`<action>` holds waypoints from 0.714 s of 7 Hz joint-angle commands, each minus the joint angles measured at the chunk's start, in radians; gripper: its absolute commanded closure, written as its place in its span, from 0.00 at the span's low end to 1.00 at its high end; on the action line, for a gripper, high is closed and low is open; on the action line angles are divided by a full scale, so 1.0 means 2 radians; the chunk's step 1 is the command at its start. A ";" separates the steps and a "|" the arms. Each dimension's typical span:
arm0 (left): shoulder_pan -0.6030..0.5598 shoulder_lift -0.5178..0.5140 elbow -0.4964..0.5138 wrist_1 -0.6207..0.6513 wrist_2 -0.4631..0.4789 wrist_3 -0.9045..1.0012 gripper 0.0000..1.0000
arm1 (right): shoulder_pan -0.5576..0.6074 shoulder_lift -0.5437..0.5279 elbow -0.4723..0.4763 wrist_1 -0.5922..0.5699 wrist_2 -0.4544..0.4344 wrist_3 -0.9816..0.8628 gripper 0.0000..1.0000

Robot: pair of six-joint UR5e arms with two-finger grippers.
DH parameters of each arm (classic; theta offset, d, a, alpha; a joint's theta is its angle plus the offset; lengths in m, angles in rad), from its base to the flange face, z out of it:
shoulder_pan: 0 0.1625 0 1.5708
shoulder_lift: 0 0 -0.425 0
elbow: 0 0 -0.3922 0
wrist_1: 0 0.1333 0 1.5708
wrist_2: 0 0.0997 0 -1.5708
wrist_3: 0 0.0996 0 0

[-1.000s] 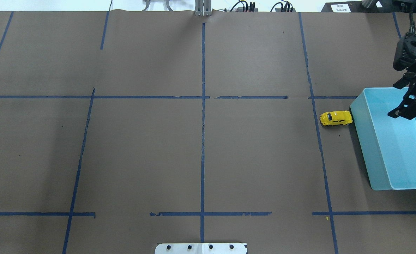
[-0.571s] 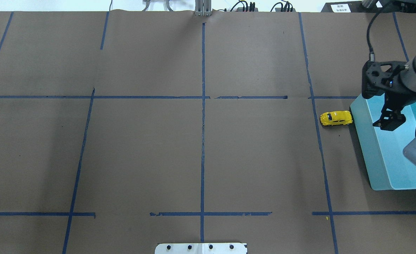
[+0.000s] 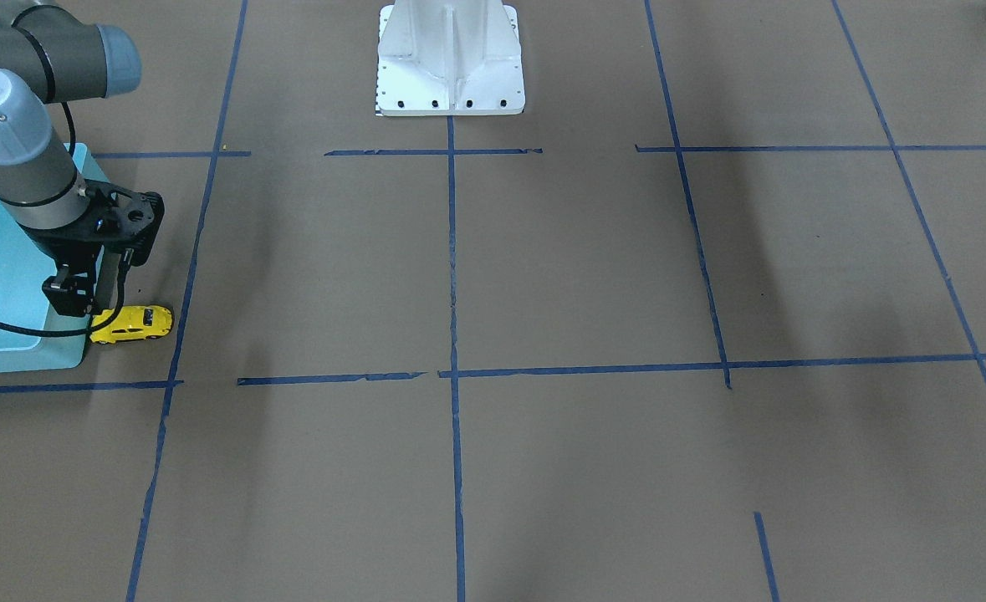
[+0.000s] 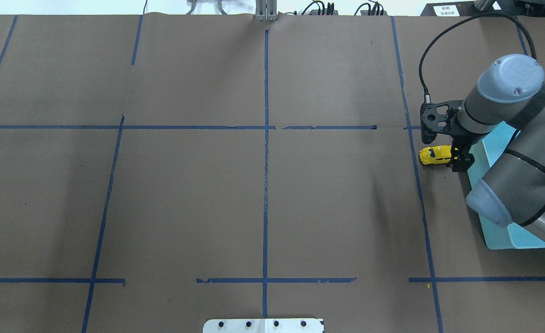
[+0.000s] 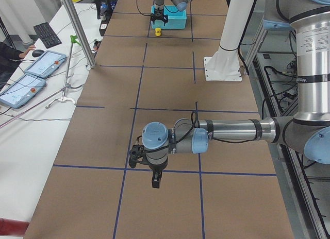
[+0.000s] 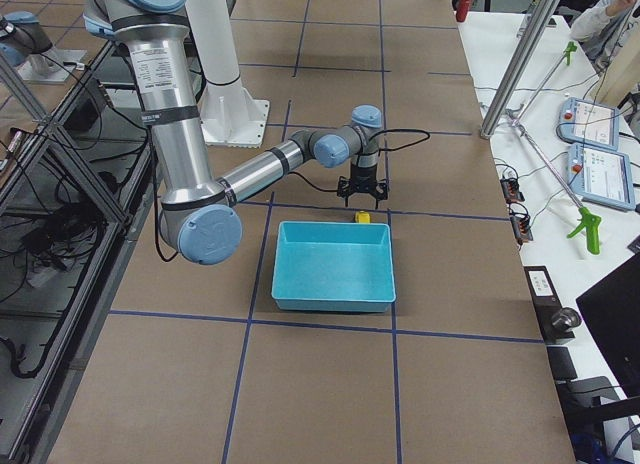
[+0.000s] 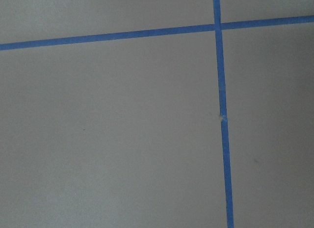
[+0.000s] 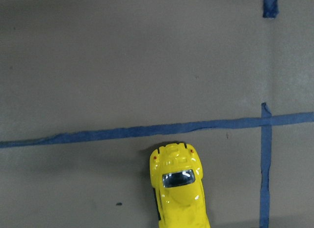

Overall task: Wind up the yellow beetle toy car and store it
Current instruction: 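Lower the right gripper and close it on the yellow car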

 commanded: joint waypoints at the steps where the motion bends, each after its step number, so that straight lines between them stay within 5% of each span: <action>1: 0.000 0.000 0.000 0.001 0.000 0.000 0.01 | -0.009 0.009 -0.018 0.005 -0.001 0.000 0.01; 5: 0.000 0.000 0.003 0.000 0.000 0.000 0.01 | -0.011 0.011 -0.044 0.006 -0.016 -0.028 0.01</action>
